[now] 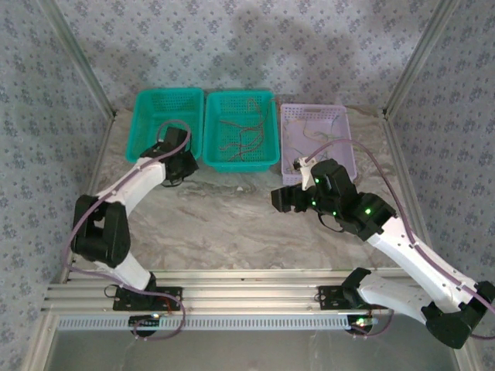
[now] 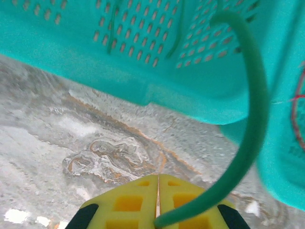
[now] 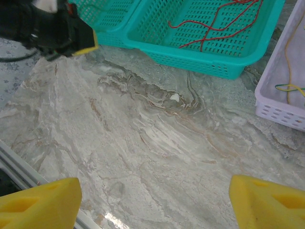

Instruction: Untangle the cables

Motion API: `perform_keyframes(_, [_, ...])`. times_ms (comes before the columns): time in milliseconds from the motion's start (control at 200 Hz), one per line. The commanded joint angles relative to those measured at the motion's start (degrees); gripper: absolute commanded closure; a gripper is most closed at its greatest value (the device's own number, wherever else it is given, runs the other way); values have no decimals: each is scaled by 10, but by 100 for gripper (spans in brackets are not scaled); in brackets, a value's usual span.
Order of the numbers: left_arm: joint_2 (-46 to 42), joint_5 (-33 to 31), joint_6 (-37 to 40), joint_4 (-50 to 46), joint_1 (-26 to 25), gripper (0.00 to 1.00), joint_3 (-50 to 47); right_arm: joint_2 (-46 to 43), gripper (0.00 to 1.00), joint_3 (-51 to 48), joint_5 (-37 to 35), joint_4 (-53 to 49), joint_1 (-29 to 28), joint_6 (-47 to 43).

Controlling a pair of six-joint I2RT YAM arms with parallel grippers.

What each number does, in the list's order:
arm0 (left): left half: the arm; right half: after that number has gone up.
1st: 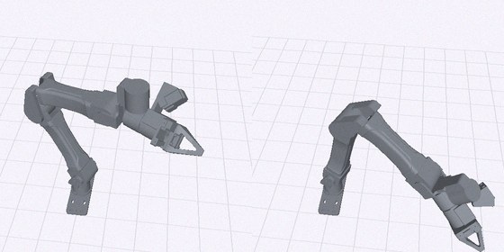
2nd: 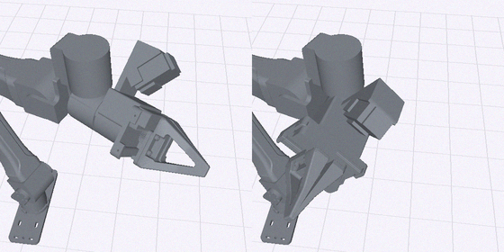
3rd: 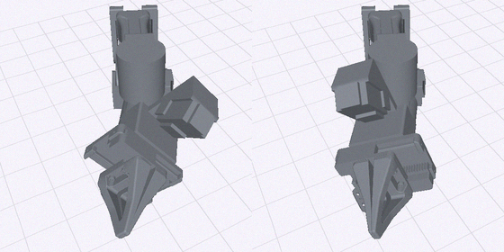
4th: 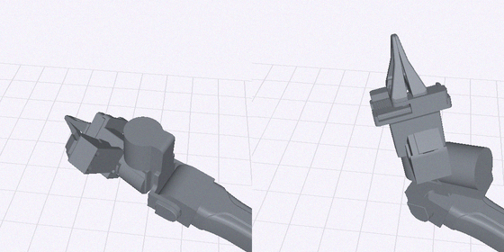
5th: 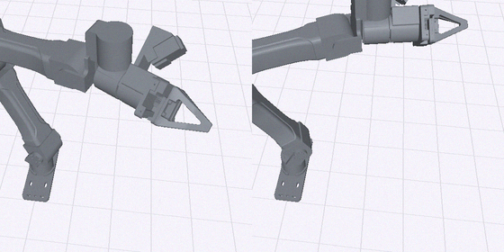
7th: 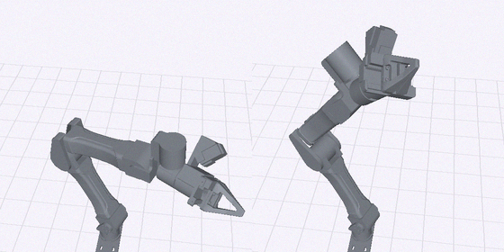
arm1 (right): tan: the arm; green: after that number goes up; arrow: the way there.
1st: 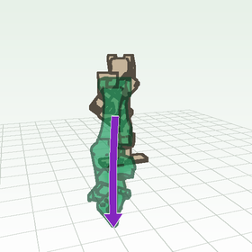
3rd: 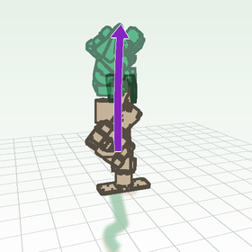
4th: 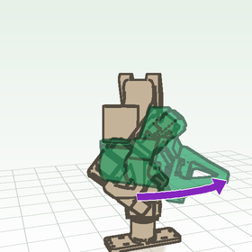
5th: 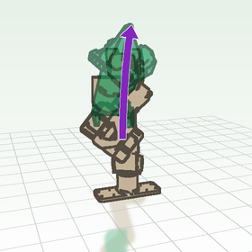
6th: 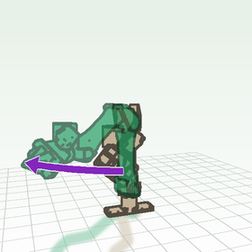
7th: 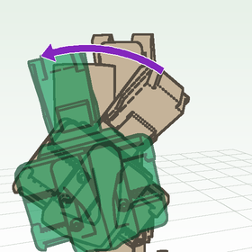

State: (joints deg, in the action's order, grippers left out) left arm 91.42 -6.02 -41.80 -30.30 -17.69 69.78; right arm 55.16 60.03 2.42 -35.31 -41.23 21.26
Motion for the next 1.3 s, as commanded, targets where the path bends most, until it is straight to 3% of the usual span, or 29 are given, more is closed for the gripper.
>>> perform_keyframes(0, [-27, -29, 31, -31, 3, 100, 66, -5, 17, 0, 12, 2, 0, 5])
perform_keyframes(150, [17, -24, 51, -37, 43, 100, 116, 0, 17, 5, 15, 4, 0, 4])
perform_keyframes(325, [131, -6, 59, -42, 92, 100, 199, 8, 17, 9, 19, 2, 2, 0])
perform_keyframes(595, [317, -18, 77, -105, 103, 100, 370, 12, 17, 7, 22, 1, 5, -3])
perform_keyframes(869, [427, -27, 81, -171, 117, 100, 492, 10, 17, -1, 24, -1, 8, -4])
perform_keyframes(949, [432, -24, 83, -175, 116, 87, 502, 10, 17, -2, 26, -1, 9, -4])
perform_keyframes(1004, [426, -24, 86, -171, 116, 71, 500, 11, 17, -4, 25, -1, 10, -3])
perform_keyframes(1054, [422, -26, 88, -170, 115, 63, 499, 10, 17, -5, 25, 0, 10, -3])
perform_keyframes(1174, [422, -32, 94, -178, 115, 55, 507, 10, 17, -7, 25, 5, 11, -3])
perform_keyframes(1294, [415, -34, 98, -181, 116, 53, 510, 10, 17, -6, 19, 6, 11, -1])
